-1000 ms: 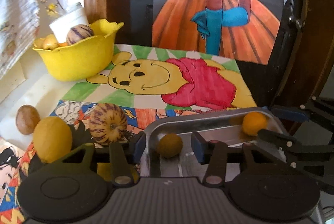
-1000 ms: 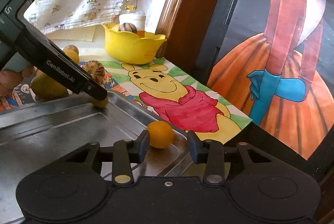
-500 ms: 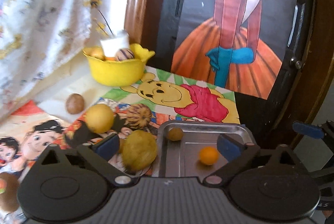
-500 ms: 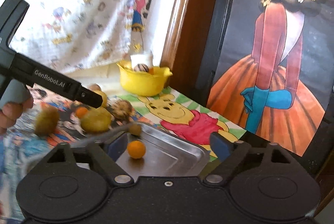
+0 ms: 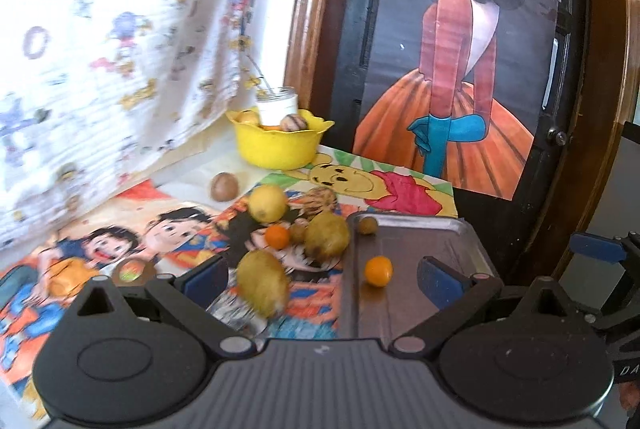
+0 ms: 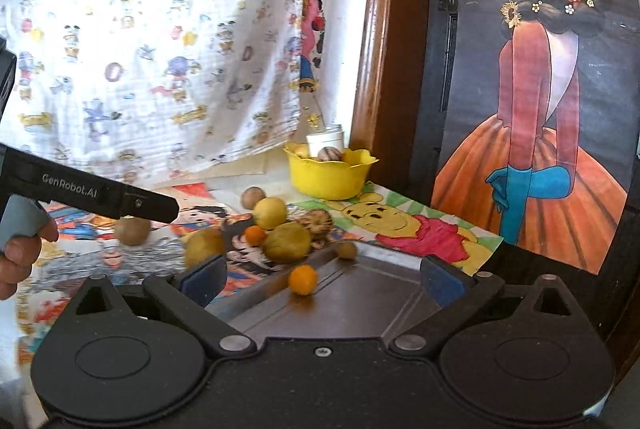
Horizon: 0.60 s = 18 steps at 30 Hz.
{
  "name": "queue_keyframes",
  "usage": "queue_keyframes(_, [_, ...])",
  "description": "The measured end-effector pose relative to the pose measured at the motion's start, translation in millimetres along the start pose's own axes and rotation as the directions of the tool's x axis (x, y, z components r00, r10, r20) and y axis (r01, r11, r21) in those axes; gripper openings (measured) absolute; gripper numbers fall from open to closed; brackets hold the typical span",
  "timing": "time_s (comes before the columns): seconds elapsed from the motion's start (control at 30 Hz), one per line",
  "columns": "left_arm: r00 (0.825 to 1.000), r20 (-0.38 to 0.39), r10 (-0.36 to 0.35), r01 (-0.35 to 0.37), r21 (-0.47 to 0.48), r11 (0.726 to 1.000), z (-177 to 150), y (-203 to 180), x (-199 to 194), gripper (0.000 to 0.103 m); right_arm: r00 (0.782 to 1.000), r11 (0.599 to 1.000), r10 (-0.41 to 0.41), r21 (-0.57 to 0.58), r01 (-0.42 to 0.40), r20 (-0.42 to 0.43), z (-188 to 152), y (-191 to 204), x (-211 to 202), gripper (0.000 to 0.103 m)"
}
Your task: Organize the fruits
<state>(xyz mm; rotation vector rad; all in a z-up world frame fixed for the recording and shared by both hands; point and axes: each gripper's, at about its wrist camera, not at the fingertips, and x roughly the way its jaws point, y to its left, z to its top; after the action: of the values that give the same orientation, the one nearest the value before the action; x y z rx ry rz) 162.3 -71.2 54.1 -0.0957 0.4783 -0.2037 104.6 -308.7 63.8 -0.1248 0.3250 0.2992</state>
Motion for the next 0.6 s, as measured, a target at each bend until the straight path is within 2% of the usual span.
queue_keyframes(0.3, [0.999,-0.022,0.046,-0.046,0.001,0.999,-36.9,16.6,-46.3,0.103,1.0,1.0,0.01,0.026,-0.01,-0.029,-10.0,39.9,-35.7,0.102])
queue_keyframes(0.6, [0.994,-0.069,0.087,-0.09,-0.045,0.995,-72.1,41.0,-68.3,0.103,0.994,0.999,0.034,0.04,-0.03,-0.102,-26.9,65.3,-44.1,0.102])
